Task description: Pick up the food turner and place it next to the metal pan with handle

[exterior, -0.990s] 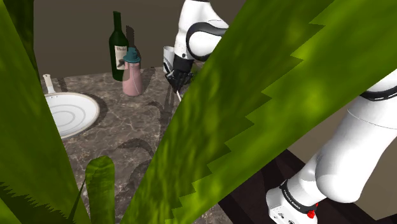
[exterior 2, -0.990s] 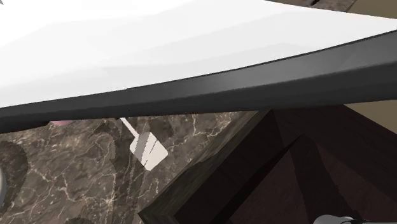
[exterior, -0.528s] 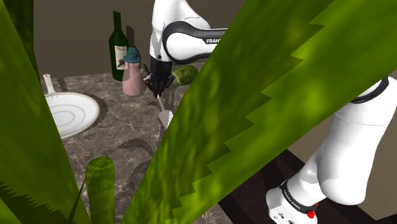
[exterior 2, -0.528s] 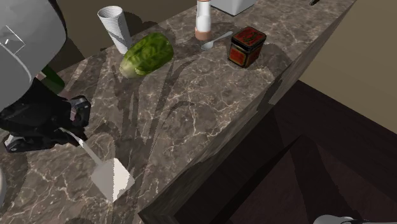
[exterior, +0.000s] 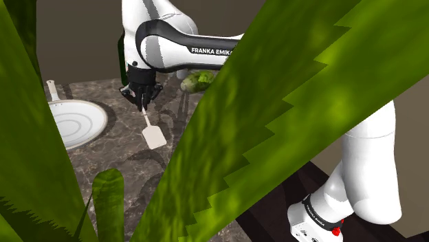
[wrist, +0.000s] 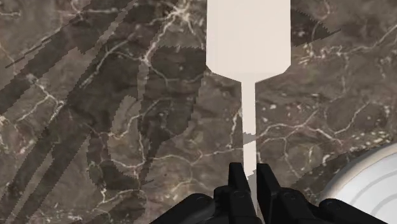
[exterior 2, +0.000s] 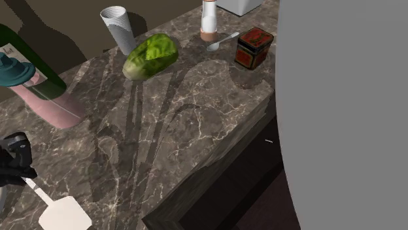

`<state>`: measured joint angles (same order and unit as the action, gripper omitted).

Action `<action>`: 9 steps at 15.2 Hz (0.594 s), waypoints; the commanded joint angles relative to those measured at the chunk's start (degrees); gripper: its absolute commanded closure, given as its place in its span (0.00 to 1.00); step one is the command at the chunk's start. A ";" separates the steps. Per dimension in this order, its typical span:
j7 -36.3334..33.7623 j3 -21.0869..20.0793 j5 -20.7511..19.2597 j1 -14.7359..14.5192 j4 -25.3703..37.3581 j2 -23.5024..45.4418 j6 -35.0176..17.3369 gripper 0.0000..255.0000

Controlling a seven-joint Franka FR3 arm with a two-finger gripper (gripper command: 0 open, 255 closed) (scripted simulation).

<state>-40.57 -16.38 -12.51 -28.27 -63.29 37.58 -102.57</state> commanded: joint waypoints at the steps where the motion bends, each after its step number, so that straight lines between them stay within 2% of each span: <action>1: -1.44 0.25 -1.06 -3.37 10.02 5.71 4.40 1.00; 9: -2.17 0.32 -1.15 -2.44 2.64 5.06 -2.19 1.00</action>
<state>-42.66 -16.07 -13.63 -30.80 -59.92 42.64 -104.02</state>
